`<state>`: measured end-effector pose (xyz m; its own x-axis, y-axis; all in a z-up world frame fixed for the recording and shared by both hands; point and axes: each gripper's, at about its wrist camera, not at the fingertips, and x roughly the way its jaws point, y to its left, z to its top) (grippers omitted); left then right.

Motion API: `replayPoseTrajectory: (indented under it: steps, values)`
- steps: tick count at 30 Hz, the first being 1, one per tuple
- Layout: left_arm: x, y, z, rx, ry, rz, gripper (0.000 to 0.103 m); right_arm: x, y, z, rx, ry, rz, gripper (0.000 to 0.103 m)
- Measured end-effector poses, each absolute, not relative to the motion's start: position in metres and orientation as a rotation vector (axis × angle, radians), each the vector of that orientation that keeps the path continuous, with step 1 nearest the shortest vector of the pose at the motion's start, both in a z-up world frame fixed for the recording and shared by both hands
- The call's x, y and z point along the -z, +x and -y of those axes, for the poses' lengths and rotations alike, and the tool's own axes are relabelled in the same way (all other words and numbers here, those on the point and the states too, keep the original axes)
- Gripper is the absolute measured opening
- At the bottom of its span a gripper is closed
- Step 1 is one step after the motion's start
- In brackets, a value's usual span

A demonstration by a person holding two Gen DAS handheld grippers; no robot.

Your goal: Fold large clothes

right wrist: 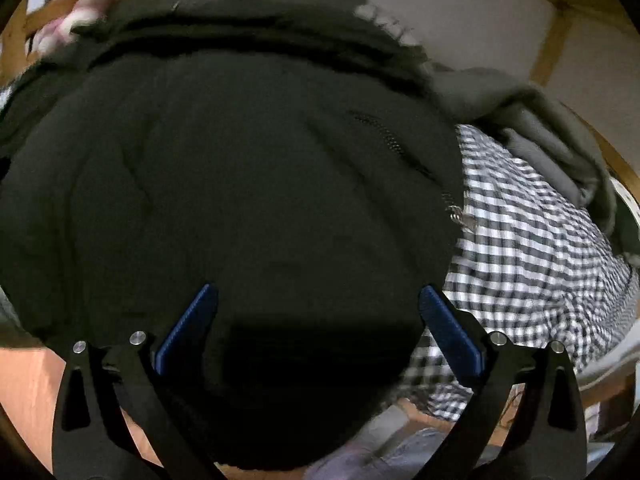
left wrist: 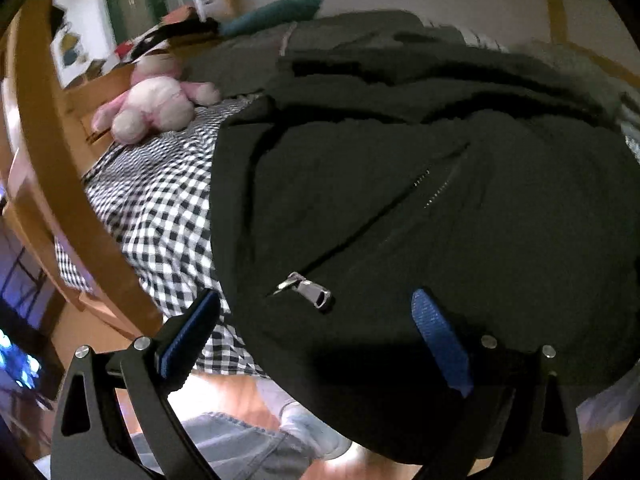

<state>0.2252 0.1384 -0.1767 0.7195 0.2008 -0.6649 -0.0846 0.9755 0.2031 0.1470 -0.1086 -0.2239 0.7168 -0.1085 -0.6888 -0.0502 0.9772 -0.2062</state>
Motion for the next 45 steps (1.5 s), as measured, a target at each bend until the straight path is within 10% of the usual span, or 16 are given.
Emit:
replayPoseTrajectory:
  steps: [19, 29, 45]
  values:
    - [0.235, 0.191, -0.2, -0.266, 0.163, -1.039, 0.096, 0.257, 0.114, 0.101, -0.001, -0.28, -0.821, 0.1]
    - [0.256, 0.208, -0.281, 0.255, -0.524, -0.89, 0.096, 0.258, 0.089, 0.11, -0.04, -0.12, -0.934, 0.1]
    - [0.23, 0.224, -0.258, 0.363, -0.507, -0.808, 0.096, 0.261, 0.098, 0.123, -0.025, -0.06, -0.942, 0.1]
